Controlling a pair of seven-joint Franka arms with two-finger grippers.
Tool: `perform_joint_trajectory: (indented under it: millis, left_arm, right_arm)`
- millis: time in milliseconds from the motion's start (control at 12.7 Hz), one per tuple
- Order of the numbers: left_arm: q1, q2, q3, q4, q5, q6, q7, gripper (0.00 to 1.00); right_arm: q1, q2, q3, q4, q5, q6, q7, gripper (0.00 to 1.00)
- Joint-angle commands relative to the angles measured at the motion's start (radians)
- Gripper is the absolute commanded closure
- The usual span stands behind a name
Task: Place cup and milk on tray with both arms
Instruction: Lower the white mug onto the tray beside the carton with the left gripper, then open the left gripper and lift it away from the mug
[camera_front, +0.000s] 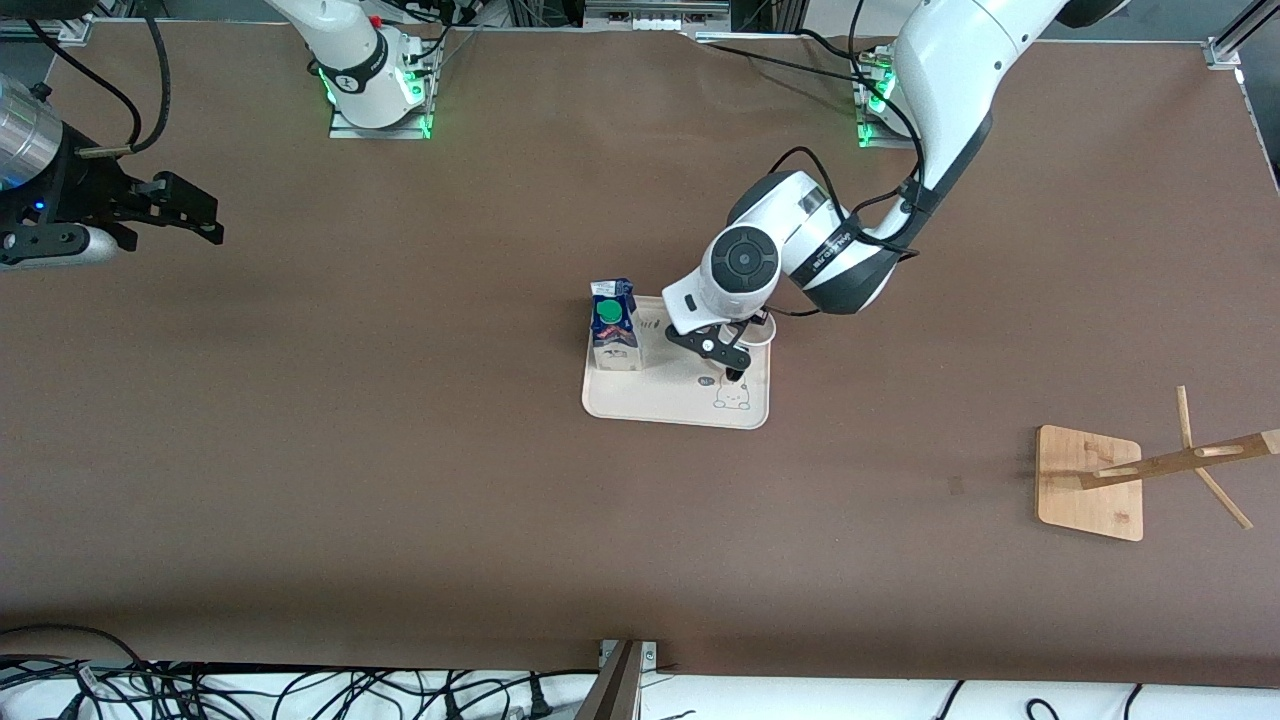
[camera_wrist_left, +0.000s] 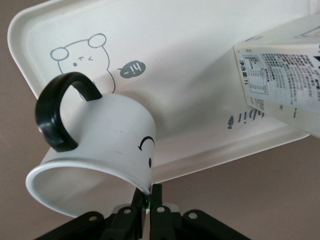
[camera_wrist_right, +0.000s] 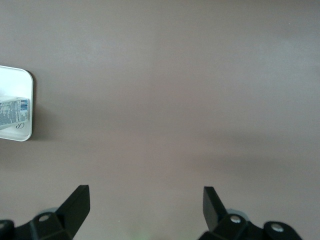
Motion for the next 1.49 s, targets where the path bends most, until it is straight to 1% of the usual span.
perform_joint_trajectory:
  millis: [0,79,157,236,315,551,708,865,1101,1258,1416]
  left_arm:
    - [-0.04,0.03,0.04,0.036,-0.013,0.012,0.007,1.0]
    - [-0.04,0.03,0.04,0.036,-0.013,0.027,0.007,1.0]
    - [-0.04,0.03,0.04,0.036,-0.013,0.036,0.006,0.82]
    - [-0.04,0.028,0.04,0.036,-0.011,0.045,0.004,0.34]
    - [-0.042,0.024,0.04,0.036,-0.01,0.055,0.0,0.0]
    - [-0.04,0.009,0.04,0.037,-0.017,0.058,-0.017,0.0]
    - [-0.039,-0.017,0.04,0.066,-0.019,0.038,-0.029,0.0]
    - [-0.036,-0.085,0.041,0.068,-0.019,-0.037,-0.034,0.0]
    - [-0.025,-0.218,0.118,0.086,-0.02,-0.141,-0.025,0.0]
    - [-0.011,-0.275,0.171,0.158,-0.02,-0.232,-0.02,0.0]
    - [0.054,-0.286,0.179,0.282,-0.02,-0.371,-0.016,0.0]
  right_arm:
    - [-0.009,0.0,0.01,0.016,-0.009,-0.015,0.007,0.0]
    - [-0.009,0.0,0.01,0.016,-0.009,-0.015,0.007,0.0]
    - [-0.009,0.0,0.01,0.016,-0.009,-0.015,0.007,0.0]
    - [-0.009,0.0,0.01,0.016,-0.009,-0.015,0.007,0.0]
    - [-0.009,0.0,0.01,0.016,-0.009,-0.015,0.007,0.0]
    - [-0.009,0.0,0.01,0.016,-0.009,-0.015,0.007,0.0]
    - [-0.009,0.0,0.01,0.016,-0.009,-0.015,0.007,0.0]
    - [-0.009,0.0,0.01,0.016,-0.009,-0.015,0.007,0.0]
    - [-0.009,0.0,0.01,0.015,-0.009,-0.015,0.006,0.0]
    - [-0.009,0.0,0.01,0.016,-0.009,-0.015,0.006,0.0]
    - [-0.009,0.0,0.01,0.015,-0.009,-0.015,0.006,0.0]
